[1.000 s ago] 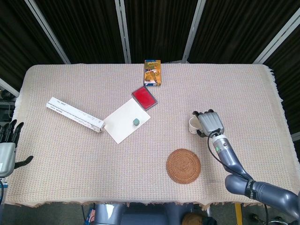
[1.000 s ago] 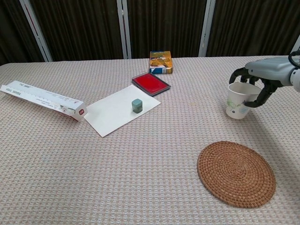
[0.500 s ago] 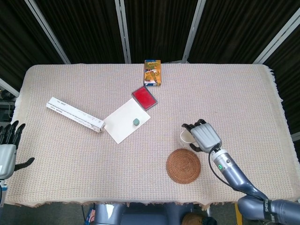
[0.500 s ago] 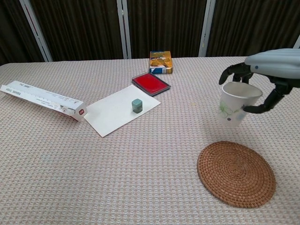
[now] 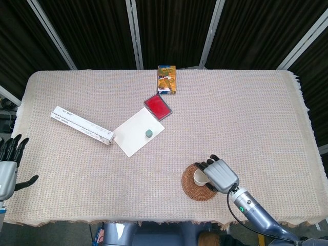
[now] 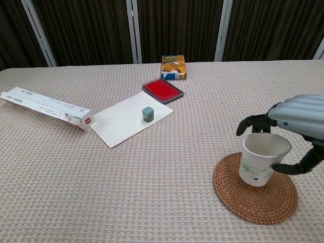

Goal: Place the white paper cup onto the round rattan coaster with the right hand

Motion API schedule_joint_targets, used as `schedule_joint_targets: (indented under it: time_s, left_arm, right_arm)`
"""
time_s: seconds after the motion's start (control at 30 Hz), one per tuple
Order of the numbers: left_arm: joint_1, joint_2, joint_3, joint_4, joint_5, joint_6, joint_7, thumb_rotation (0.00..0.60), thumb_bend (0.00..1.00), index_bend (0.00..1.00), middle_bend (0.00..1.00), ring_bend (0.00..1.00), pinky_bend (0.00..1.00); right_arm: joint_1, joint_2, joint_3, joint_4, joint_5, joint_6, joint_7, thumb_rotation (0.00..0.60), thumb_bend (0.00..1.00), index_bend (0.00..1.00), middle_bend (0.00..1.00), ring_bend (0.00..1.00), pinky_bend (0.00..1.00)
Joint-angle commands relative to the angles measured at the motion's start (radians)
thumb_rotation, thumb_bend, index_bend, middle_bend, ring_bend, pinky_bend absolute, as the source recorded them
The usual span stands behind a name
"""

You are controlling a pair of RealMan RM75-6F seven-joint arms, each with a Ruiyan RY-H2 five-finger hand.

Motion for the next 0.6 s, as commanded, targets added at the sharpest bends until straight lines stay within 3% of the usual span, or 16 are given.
schedule_joint_targets:
  time_s: [0.03,0.17,0.2,0.3,0.37,0.6]
  left_arm:
    - [0.000,0.000,-0.001,0.000,-0.001,-0.001,0.000,0.600,0.00,0.00,0.00,0.00,0.00]
    - [-0.001,-0.002,-0.002,0.001,-0.003,-0.003,0.003,0.600,0.00,0.00,0.00,0.00,0.00]
    - [-0.001,-0.003,-0.003,0.002,-0.005,-0.004,0.004,0.600,0.00,0.00,0.00,0.00,0.00]
    - [-0.002,-0.005,-0.004,0.003,-0.009,-0.008,0.008,0.600,0.00,0.00,0.00,0.00,0.00]
    - [-0.003,-0.006,-0.006,0.003,-0.011,-0.008,0.009,0.600,0.00,0.00,0.00,0.00,0.00]
    - [-0.001,-0.002,-0.007,-0.001,-0.012,-0.008,0.003,0.600,0.00,0.00,0.00,0.00,0.00]
  right_arm:
    - [-0.003,-0.018,-0.006,0.021,0.007,-0.007,-0.004,0.600,0.25,0.21,0.37,0.33,0.23]
    - [-0.007,-0.033,-0.009,0.038,0.001,-0.007,0.003,0.600,0.24,0.20,0.37,0.33,0.23]
    - [-0.007,-0.035,-0.009,0.043,0.000,-0.006,0.005,0.600,0.20,0.17,0.35,0.31,0.23]
    - [-0.010,-0.032,-0.012,0.052,0.000,-0.006,0.002,0.600,0.02,0.02,0.16,0.18,0.17]
    - [-0.013,-0.020,-0.018,0.041,0.003,-0.006,-0.010,0.600,0.00,0.00,0.02,0.07,0.12]
    - [-0.061,0.076,-0.037,-0.076,-0.108,0.104,0.019,0.600,0.00,0.00,0.00,0.01,0.08]
